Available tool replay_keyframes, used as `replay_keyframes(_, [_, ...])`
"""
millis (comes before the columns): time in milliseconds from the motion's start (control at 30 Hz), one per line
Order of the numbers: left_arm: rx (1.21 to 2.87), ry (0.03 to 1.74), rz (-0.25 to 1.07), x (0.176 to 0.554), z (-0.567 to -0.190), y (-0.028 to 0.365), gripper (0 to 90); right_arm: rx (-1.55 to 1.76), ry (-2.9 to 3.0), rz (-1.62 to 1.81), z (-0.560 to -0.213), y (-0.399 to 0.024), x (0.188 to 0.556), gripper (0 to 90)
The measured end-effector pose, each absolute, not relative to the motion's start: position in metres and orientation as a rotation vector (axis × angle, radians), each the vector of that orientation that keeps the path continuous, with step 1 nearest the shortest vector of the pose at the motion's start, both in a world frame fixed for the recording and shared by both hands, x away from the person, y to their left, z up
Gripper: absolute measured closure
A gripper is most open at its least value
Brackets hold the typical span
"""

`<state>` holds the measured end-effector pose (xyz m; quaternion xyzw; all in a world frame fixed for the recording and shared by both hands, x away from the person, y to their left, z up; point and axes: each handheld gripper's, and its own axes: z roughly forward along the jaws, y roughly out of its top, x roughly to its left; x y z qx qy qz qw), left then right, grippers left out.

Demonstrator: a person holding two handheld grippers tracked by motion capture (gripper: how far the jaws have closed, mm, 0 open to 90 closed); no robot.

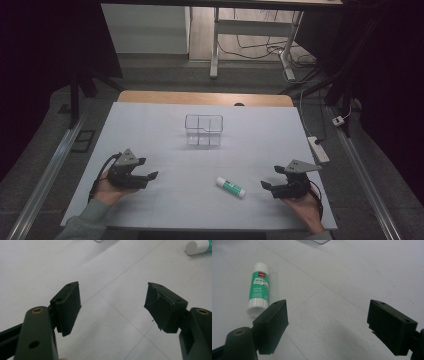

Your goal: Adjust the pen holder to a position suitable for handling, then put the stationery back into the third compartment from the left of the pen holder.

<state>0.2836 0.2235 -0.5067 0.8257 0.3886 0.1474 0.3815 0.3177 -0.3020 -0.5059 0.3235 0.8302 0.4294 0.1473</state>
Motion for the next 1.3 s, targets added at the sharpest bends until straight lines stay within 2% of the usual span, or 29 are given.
replay_keyframes(667, [2.134,1.007,0.382,0.279,-0.515,0.226,25.7,0.87,2.383,1.233,-0.495,-0.287,0.313,16.9])
replay_keyframes(1300, [2.146,1.013,0.38,0.272,-0.517,0.231,25.3,0.828,2.464,1.215,-0.482,-0.253,0.328,19.0])
